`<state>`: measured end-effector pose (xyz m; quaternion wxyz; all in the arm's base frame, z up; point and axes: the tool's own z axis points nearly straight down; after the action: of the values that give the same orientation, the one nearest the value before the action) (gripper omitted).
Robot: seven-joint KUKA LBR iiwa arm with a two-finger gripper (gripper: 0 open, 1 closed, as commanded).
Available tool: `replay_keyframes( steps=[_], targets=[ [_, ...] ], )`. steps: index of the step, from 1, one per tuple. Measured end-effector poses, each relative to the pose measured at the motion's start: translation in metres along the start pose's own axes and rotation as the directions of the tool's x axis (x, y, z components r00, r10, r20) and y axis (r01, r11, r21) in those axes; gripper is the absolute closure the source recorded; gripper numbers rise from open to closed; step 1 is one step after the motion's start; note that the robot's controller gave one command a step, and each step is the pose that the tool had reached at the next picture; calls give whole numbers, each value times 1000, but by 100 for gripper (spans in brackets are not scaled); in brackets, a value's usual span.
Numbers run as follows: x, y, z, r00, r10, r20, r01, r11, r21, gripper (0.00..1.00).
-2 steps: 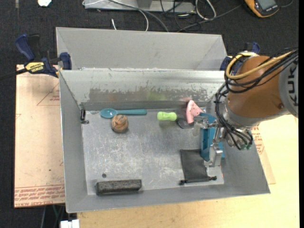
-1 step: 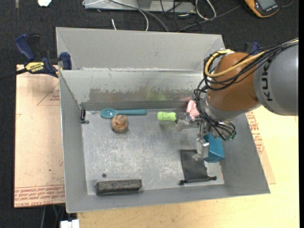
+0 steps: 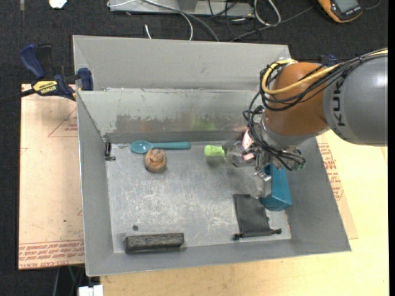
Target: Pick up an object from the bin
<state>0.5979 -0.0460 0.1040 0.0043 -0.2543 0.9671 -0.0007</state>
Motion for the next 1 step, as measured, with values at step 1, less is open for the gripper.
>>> replay_keyframes(
  steps=[1],
  targets=[
    [18,-14,-13,998,61,-3,-61,998,-4,0]
  ],
)
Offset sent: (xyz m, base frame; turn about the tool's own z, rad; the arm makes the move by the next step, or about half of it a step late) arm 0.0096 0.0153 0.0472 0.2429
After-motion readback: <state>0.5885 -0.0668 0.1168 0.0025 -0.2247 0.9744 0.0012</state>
